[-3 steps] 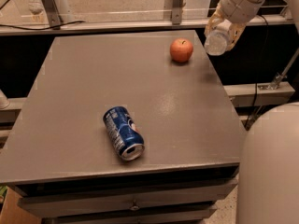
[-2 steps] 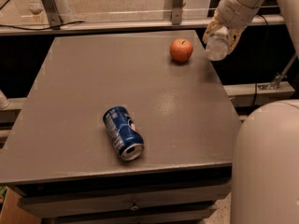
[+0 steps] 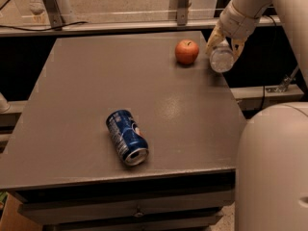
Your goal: Move blue plastic bottle near apple
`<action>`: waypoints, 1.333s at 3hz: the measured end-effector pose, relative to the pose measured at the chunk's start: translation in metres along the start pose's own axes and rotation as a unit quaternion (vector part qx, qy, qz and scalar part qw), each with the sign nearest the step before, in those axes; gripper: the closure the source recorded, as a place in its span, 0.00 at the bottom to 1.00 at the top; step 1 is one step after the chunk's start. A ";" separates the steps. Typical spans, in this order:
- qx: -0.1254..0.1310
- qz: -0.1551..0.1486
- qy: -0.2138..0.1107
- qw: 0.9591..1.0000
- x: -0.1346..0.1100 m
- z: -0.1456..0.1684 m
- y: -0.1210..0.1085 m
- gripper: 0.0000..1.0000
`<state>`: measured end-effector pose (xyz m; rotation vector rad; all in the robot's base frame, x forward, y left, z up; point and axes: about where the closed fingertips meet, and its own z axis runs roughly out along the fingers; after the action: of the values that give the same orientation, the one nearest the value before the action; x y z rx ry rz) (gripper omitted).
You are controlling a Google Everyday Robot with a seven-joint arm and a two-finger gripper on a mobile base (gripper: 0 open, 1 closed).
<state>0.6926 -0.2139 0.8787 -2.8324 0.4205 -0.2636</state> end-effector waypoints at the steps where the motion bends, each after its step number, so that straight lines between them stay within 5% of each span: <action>1: -0.006 -0.033 -0.027 0.999 -0.013 0.021 -0.001 1.00; 4: -0.002 -0.063 -0.068 0.996 -0.042 0.045 -0.015 1.00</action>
Offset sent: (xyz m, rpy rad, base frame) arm -0.0534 0.0328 -0.0521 -0.0141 0.1708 0.2027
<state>0.6670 -0.1769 0.8341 -2.8634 0.2145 -0.0940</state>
